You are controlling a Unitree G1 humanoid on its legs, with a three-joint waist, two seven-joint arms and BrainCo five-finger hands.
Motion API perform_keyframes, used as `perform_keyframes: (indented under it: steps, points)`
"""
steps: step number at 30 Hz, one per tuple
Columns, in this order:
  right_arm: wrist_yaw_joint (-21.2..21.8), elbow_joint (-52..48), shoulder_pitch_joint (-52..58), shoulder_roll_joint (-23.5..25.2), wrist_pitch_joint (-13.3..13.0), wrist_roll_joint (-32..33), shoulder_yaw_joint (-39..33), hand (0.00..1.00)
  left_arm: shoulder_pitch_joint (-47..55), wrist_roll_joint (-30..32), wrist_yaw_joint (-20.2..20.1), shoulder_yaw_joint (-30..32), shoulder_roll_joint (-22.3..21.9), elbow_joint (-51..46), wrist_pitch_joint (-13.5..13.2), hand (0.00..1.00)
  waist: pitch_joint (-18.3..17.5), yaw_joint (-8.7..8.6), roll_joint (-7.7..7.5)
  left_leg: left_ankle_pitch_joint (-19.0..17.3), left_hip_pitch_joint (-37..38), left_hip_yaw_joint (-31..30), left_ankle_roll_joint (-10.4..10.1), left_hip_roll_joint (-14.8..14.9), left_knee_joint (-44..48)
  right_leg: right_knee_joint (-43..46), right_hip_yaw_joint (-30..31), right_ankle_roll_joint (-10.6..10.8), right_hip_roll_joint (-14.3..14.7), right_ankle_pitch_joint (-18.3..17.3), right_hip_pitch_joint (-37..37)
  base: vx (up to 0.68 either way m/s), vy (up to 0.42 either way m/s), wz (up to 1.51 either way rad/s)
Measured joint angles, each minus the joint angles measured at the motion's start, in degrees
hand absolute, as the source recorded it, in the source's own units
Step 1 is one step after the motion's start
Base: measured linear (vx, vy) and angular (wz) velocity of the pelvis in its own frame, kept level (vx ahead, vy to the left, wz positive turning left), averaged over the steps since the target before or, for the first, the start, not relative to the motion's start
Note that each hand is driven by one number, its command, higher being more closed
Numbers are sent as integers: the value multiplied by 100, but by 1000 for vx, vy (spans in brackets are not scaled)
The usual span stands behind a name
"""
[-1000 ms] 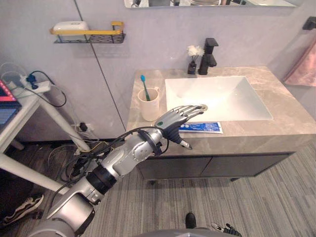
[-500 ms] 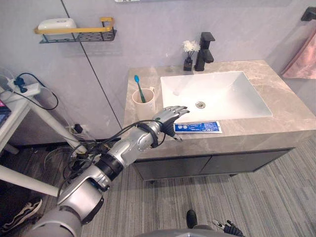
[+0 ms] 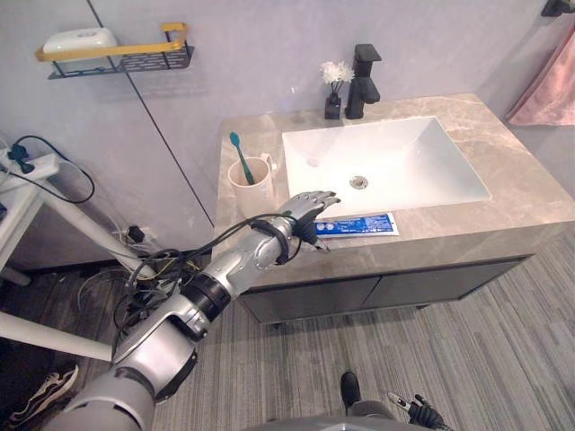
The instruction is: Organize washtable
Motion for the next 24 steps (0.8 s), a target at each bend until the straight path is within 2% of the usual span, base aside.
perform_keyframes:
  steps: [2, 3, 12, 18, 24]
  points:
    - [-1, 0, 1, 2, 0, 0, -2, 0, -16, -1, -2, -1, -20, 36, 6, 0, 0, -7, 0, 0, 0, 21, 0, -1, -12, 0, 6, 0, -1, 0, -14, 16, 4, -4]
    - [-1, 0, 1, 2, 0, 0, -5, 0, -34, -4, -4, -1, -36, 58, 8, 100, 0, -7, 0, 0, -2, 27, 0, -2, -14, 0, 8, 0, -1, 1, -20, 0, 0, 0]
    - [-4, 0, 1, 23, 0, 3, -113, 0, -167, -57, -44, -12, -180, 192, 14, 100, 16, -21, 22, -1, -4, 49, -1, -4, -24, 0, 26, 1, 2, 1, -38, 0, 0, 0]
    - [-9, -10, 9, 11, 2, 3, -194, 0, -237, -73, 7, -9, -203, 192, 25, 100, 91, -36, 105, -2, -2, 66, -3, 8, -30, 0, 40, 1, 13, 0, -46, 0, 0, 0]
    - [-15, -10, 9, 11, 2, 2, -194, 0, -237, -157, 5, -10, -204, 198, 27, 100, 96, -34, 102, -2, -1, 66, -3, 15, -34, -1, 38, 1, 16, 0, -45, 0, 0, 0]
